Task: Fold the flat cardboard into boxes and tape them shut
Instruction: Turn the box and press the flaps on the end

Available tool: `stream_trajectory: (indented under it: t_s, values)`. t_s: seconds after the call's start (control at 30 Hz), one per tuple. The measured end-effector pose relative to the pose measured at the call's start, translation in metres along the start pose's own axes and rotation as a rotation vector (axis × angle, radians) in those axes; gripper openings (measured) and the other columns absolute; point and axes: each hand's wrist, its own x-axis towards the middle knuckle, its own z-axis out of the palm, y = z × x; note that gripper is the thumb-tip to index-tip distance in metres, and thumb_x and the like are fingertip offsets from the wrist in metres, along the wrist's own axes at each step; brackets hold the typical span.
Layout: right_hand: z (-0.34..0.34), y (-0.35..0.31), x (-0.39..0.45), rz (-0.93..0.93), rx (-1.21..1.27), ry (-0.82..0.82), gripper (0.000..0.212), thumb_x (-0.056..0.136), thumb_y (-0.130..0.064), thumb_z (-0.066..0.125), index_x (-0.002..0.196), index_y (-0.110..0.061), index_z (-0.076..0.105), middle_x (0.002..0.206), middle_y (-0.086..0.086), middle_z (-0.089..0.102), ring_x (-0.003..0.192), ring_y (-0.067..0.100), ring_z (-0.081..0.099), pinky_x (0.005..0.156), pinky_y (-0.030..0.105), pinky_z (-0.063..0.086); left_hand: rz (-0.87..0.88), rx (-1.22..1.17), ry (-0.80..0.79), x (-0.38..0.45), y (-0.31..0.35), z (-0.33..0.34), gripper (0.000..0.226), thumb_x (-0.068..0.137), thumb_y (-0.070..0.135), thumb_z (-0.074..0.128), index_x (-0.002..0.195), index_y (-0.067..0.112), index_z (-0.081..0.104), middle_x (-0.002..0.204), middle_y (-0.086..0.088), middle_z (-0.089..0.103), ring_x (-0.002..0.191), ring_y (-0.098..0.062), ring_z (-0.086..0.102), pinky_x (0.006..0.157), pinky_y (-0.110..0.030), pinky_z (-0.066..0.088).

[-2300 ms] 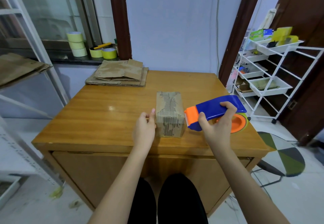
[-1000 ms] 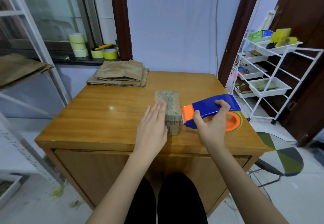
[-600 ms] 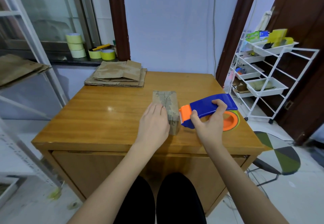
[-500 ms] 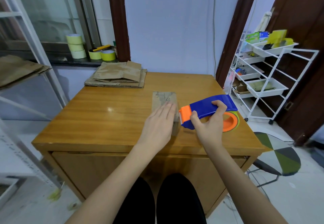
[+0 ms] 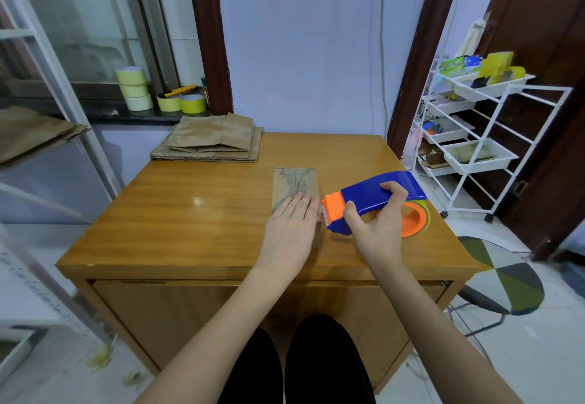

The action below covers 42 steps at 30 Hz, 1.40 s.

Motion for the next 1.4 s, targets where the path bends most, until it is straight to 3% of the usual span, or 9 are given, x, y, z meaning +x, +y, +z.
stream_trajectory:
  t_s: [0.37, 0.47, 0.53, 0.67, 0.83, 0.97, 1.07, 1.2, 1.4]
  values:
    - [-0.009, 0.002, 0.011, 0.011, 0.058, -0.004, 0.050, 0.082, -0.008, 0.070, 0.113, -0.017, 0.033, 0.089, -0.014, 0.044, 0.078, 0.006, 0.050, 0.071, 0.024, 0.042, 0.050, -0.032, 0.036, 0.000, -0.004, 0.003, 0.051, 0.060, 0.010, 0.087, 0.108, 0.001, 0.071, 0.108, -0.015, 0.070, 0.100, -0.022, 0.069, 0.088, -0.035, 0.053]
    - [-0.011, 0.004, 0.014, 0.054, 0.106, 0.009, 0.046, 0.083, -0.010, 0.068, 0.112, -0.018, 0.033, 0.091, -0.010, 0.045, 0.077, 0.009, 0.050, 0.067, 0.019, 0.042, 0.095, -0.004, 0.072, 0.000, -0.006, 0.006, 0.030, 0.080, 0.008, 0.062, 0.107, 0.001, 0.071, 0.109, -0.016, 0.070, 0.100, -0.023, 0.069, 0.088, -0.036, 0.053]
    - [-0.011, 0.004, 0.014, 0.092, 0.128, 0.030, 0.043, 0.085, -0.011, 0.067, 0.112, -0.018, 0.034, 0.087, -0.008, 0.048, 0.073, 0.008, 0.051, 0.062, 0.013, 0.041, 0.102, -0.006, 0.055, 0.000, -0.007, 0.006, 0.041, 0.084, 0.013, 0.040, 0.107, 0.001, 0.071, 0.109, -0.016, 0.070, 0.101, -0.023, 0.068, 0.089, -0.035, 0.052]
    - [-0.013, 0.002, 0.018, 0.104, 0.118, 0.043, 0.041, 0.085, -0.014, 0.066, 0.111, -0.018, 0.034, 0.080, -0.006, 0.051, 0.069, 0.006, 0.051, 0.057, 0.009, 0.039, 0.097, -0.027, 0.045, -0.001, -0.007, 0.004, 0.046, 0.085, 0.015, 0.033, 0.109, 0.001, 0.070, 0.110, -0.016, 0.069, 0.102, -0.023, 0.068, 0.090, -0.036, 0.052]
    - [-0.020, 0.000, 0.021, 0.126, 0.109, 0.056, 0.042, 0.085, -0.014, 0.067, 0.112, -0.019, 0.035, 0.080, -0.009, 0.050, 0.070, 0.007, 0.051, 0.063, 0.018, 0.041, 0.093, -0.030, 0.086, 0.000, -0.007, 0.003, 0.030, 0.084, 0.010, 0.060, 0.109, -0.001, 0.069, 0.110, -0.018, 0.069, 0.102, -0.026, 0.068, 0.088, -0.040, 0.053]
    - [-0.039, 0.007, 0.026, 0.100, 0.026, 0.067, 0.044, 0.084, -0.012, 0.069, 0.111, -0.019, 0.034, 0.083, -0.009, 0.050, 0.075, 0.015, 0.054, 0.066, 0.027, 0.044, 0.079, -0.026, 0.074, -0.001, -0.004, 0.005, 0.044, 0.085, 0.013, 0.035, 0.110, 0.000, 0.070, 0.111, -0.016, 0.069, 0.103, -0.024, 0.068, 0.090, -0.038, 0.052]
    - [-0.038, 0.005, 0.026, -0.011, -0.139, -0.012, 0.050, 0.079, -0.016, 0.073, 0.112, -0.018, 0.036, 0.079, -0.008, 0.052, 0.075, 0.023, 0.057, 0.066, 0.039, 0.046, 0.068, -0.022, 0.072, 0.001, -0.006, 0.006, 0.044, 0.087, 0.016, 0.036, 0.110, 0.002, 0.070, 0.111, -0.015, 0.069, 0.103, -0.022, 0.068, 0.092, -0.036, 0.050]
    - [-0.025, -0.003, 0.023, -0.151, -0.406, -0.110, 0.053, 0.076, -0.025, 0.073, 0.117, -0.010, 0.042, 0.069, 0.001, 0.053, 0.065, 0.026, 0.054, 0.056, 0.036, 0.041, 0.073, -0.015, 0.058, 0.002, -0.006, 0.003, 0.040, 0.086, 0.019, 0.042, 0.108, 0.003, 0.072, 0.109, -0.014, 0.070, 0.101, -0.021, 0.068, 0.091, -0.034, 0.051]
    - [-0.004, -0.010, 0.018, -0.211, -0.505, -0.185, 0.055, 0.077, -0.034, 0.070, 0.119, -0.013, 0.043, 0.076, -0.001, 0.055, 0.067, 0.020, 0.051, 0.054, 0.029, 0.035, 0.056, -0.058, 0.065, 0.002, -0.006, -0.001, 0.035, 0.075, 0.009, 0.076, 0.109, 0.002, 0.071, 0.110, -0.015, 0.070, 0.102, -0.023, 0.068, 0.089, -0.037, 0.052]
